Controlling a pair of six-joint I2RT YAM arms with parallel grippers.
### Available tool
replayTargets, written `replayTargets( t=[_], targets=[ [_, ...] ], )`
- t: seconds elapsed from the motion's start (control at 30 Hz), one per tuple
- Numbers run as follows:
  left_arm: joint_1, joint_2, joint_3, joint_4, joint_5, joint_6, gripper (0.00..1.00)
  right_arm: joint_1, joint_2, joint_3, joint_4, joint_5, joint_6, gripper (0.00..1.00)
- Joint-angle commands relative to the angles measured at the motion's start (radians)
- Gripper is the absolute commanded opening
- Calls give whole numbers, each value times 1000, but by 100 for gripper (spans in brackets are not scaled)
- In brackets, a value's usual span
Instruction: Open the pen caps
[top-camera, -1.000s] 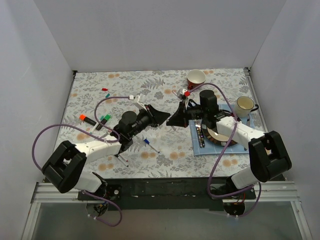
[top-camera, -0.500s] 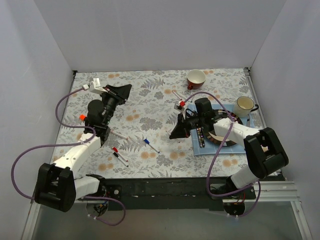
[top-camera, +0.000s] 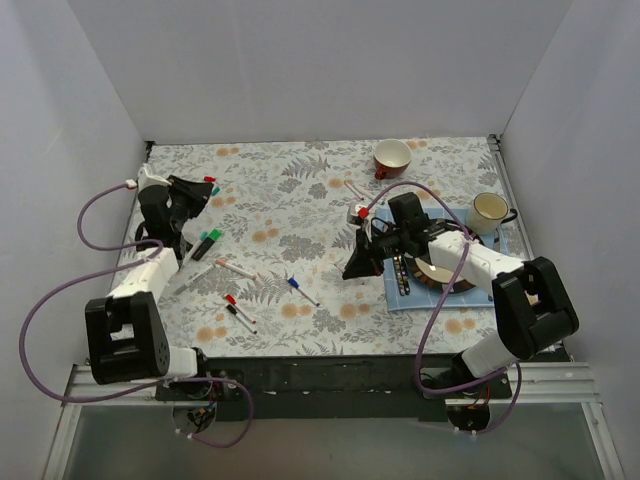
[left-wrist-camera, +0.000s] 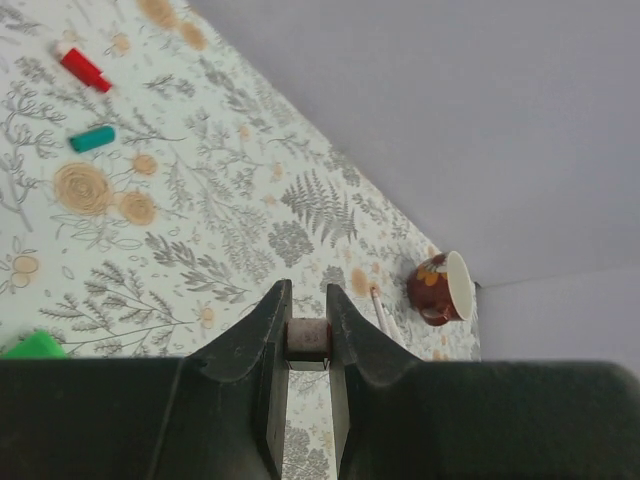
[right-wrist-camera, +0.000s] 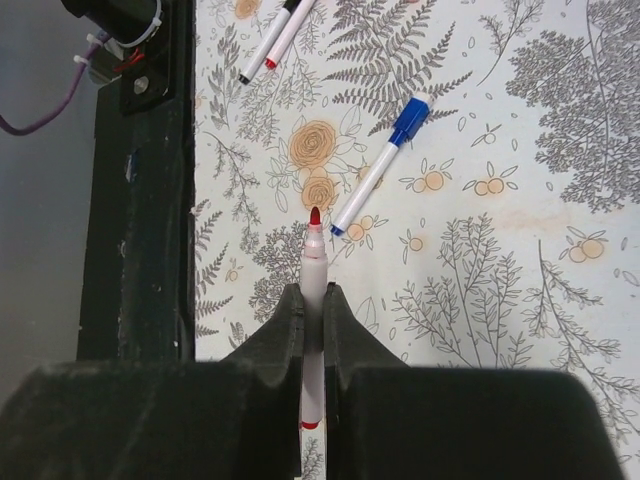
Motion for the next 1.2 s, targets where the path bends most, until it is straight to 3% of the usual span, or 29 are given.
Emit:
replayTargets(
  t=[0.0, 0.57, 1.03, 1.17],
  targets=[
    [64, 115, 135, -149, 127, 26, 0, -4, -57, 47, -76, 36, -112, 1],
    [199, 512, 368, -219, 278, 68, 0, -36, -60, 58, -104, 104, -166, 1],
    [199, 718, 557, -319, 244, 103, 0, -36, -60, 64, -124, 76, -183, 1],
    [197, 799, 644, -353, 243, 100, 6, -37, -60, 66, -129, 79, -189, 1]
  ],
)
